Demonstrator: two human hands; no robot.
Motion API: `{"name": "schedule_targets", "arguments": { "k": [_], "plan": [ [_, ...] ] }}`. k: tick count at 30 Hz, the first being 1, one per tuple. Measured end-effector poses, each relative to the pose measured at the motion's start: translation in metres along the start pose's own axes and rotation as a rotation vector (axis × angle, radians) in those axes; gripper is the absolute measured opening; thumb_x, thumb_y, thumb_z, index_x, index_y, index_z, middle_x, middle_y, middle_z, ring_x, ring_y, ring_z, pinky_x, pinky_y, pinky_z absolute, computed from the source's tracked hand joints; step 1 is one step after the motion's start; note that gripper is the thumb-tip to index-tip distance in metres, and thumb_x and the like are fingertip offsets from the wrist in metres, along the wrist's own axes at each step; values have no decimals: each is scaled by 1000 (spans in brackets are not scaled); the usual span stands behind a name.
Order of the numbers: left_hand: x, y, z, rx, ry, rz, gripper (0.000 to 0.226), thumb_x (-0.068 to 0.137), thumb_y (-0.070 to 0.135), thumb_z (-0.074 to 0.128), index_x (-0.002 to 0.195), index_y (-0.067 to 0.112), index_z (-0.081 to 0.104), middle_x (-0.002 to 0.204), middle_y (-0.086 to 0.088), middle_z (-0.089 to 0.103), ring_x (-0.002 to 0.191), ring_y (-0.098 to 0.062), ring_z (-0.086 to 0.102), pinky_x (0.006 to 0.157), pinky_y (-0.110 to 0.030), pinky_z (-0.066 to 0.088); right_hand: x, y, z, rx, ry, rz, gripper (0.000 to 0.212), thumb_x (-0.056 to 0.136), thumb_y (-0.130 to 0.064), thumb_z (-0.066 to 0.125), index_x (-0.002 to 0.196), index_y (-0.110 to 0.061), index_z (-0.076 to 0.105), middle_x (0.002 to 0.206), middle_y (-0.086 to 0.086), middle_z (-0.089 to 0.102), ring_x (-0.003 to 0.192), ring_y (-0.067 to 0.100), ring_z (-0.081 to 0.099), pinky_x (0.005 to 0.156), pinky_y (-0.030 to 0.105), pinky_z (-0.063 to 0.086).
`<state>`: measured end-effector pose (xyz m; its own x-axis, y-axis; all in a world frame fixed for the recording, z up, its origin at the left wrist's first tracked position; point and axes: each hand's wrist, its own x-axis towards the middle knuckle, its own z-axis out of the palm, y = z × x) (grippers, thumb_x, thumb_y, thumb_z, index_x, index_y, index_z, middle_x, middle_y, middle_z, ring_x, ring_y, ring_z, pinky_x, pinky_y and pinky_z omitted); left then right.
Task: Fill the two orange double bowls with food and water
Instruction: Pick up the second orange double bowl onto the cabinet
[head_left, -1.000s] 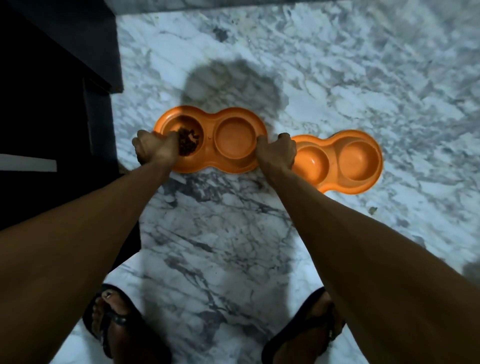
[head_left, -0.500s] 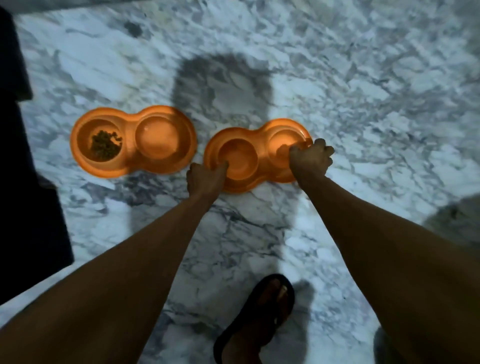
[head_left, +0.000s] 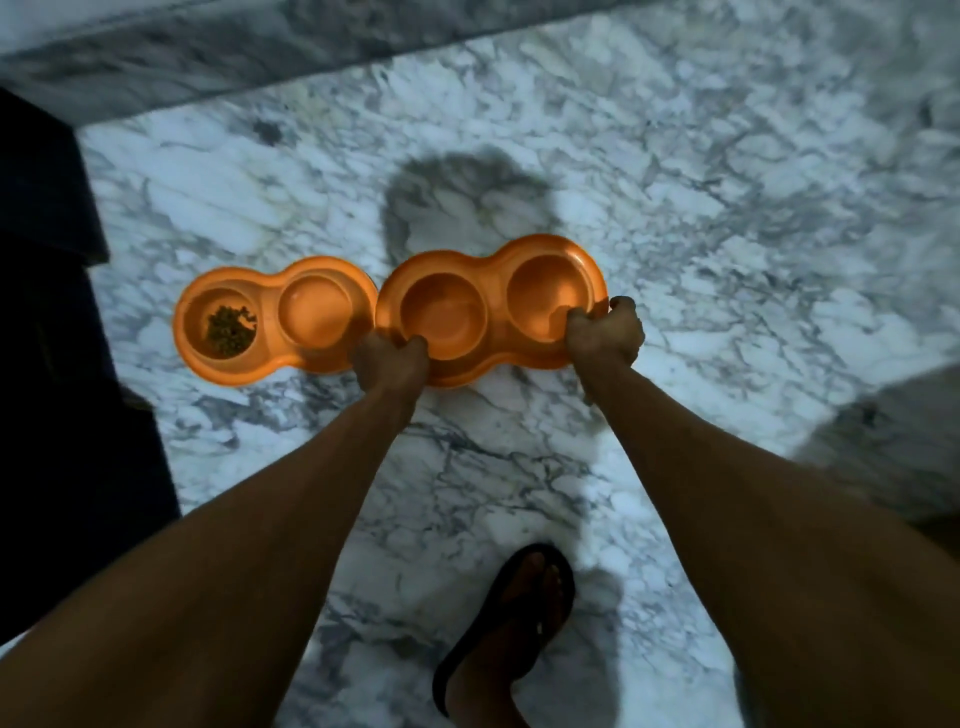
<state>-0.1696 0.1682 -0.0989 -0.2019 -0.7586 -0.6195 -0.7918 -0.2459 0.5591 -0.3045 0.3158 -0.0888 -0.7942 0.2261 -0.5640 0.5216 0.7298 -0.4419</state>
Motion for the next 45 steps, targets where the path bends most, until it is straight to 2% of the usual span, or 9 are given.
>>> {"name": "schedule_targets", "arguments": {
  "k": [5, 10, 15, 21, 25, 32, 38, 42, 45],
  "plan": [
    [-49, 90, -81, -25, 86, 35, 25, 78, 22, 69, 78, -2, 63, 77, -15, 61, 75, -24, 57, 71, -40, 50, -68, -82, -70, 122, -55, -30, 60, 81, -26, 63, 136, -9, 47, 127, 17, 56, 115, 35, 57, 95, 45, 50],
    [-89, 173, -178, -73, 95, 33, 70, 48, 53, 53, 89, -2, 65, 87, -29, 68, 87, -44, 67, 78, -52, 57, -154, -187, -154, 205, -76, -79, 56, 84, -25, 63, 137, -14, 47, 133, 14, 49, 111, 35, 57, 90, 42, 50],
    [-175, 262, -294, -184, 191, 13, 47, 71, 40, 63, 96, 0, 63, 107, -26, 63, 84, -39, 64, 74, -47, 57, -253, -278, -234, 227, -118, -193, 56, 83, -27, 65, 135, -17, 47, 133, 11, 46, 101, 30, 55, 78, 38, 48],
    [-242, 300, -394, -370, 244, 109, 49, 56, 48, 56, 82, 6, 61, 100, -26, 64, 93, -41, 63, 80, -51, 57, -365, -346, -309, 253, -95, -352, 56, 80, -27, 69, 132, -12, 52, 132, 14, 51, 117, 34, 55, 95, 43, 48],
    [-293, 320, -468, -442, 235, 164, 46, 64, 42, 61, 88, 3, 61, 110, -27, 60, 87, -35, 62, 68, -38, 49, -442, -367, -339, 280, -80, -364, 57, 80, -29, 69, 131, -14, 50, 133, 16, 52, 118, 35, 54, 97, 46, 48],
    [-336, 304, -608, -470, 301, 201, 47, 75, 37, 69, 107, 3, 67, 113, -21, 64, 99, -37, 62, 88, -40, 50, -587, -379, -336, 348, -68, -431, 59, 79, -34, 69, 131, -13, 51, 131, 15, 55, 116, 35, 56, 94, 48, 50],
    [-346, 246, -747, -552, 365, 206, 25, 81, 28, 71, 92, 8, 60, 120, -19, 58, 96, -35, 61, 91, -39, 52, -722, -385, -291, 381, -104, -508, 59, 78, -35, 70, 130, -13, 51, 131, 16, 55, 116, 35, 56, 98, 48, 49],
    [-346, 202, -834, -581, 422, 182, 36, 81, 28, 72, 107, 5, 62, 124, -16, 57, 102, -34, 61, 94, -45, 53, -802, -390, -248, 375, -183, -541, 57, 80, -33, 70, 130, -12, 50, 131, 15, 53, 113, 36, 56, 95, 46, 50],
    [-338, 168, -894, -592, 469, 158, 34, 77, 31, 74, 99, 7, 65, 119, -18, 61, 94, -34, 64, 87, -49, 57, -858, -398, -211, 358, -243, -576, 56, 82, -34, 71, 129, -13, 49, 132, 15, 53, 113, 36, 57, 93, 46, 51]
  ]
}}
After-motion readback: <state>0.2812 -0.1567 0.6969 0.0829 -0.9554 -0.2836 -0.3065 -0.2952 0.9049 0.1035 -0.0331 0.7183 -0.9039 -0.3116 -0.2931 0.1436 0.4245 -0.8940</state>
